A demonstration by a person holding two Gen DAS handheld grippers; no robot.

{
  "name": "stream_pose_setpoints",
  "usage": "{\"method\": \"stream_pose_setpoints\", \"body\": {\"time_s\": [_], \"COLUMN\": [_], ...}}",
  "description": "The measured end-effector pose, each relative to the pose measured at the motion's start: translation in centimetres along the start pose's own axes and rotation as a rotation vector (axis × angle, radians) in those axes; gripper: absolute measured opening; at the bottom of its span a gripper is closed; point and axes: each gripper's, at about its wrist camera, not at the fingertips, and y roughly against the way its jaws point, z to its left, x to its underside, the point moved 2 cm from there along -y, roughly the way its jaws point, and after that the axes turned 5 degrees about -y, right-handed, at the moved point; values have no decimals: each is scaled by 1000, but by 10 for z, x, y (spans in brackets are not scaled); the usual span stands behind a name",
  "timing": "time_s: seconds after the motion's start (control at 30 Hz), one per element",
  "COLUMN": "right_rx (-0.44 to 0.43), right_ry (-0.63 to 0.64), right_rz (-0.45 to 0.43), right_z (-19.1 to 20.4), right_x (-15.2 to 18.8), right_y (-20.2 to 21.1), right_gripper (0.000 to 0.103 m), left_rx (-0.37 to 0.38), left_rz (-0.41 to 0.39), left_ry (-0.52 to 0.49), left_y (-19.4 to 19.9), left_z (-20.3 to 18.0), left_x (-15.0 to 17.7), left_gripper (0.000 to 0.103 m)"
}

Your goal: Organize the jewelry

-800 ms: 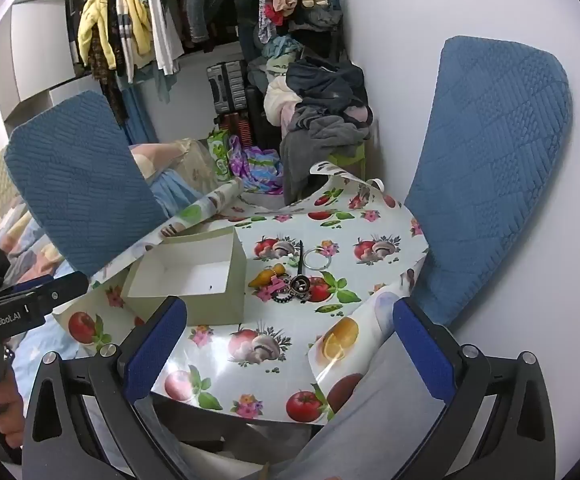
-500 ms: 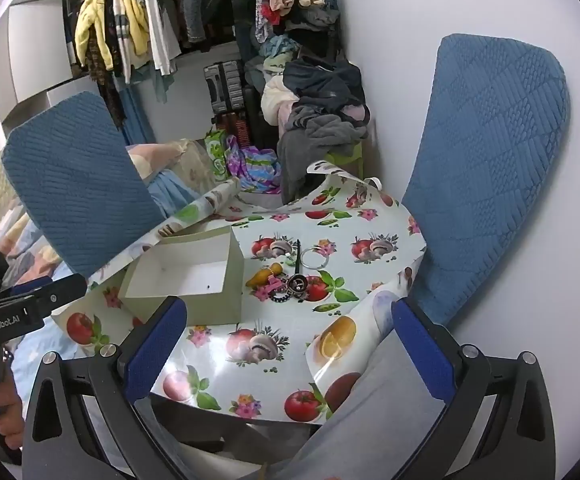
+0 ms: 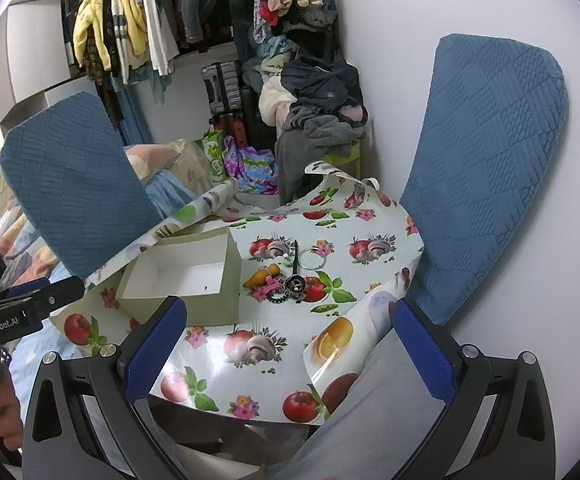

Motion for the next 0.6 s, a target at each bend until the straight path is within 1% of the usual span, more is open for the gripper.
{"method": "stream_pose_setpoints", "body": {"time_s": [0.13, 0.6], "right_rx": [1, 2], "right_ry": [0, 3], "right_rz": [0, 16], "right_z": [0, -2], "right_x": [1, 5], "right_y": [-1, -5], "right_gripper": [103, 103], "left_rx": [3, 2], "left_rz": [4, 6], "left_ry": [-2, -6], "left_y": [-1, -2], "left_z": [6, 5], "left_x": [-1, 1], "left_gripper": [85, 85]}}
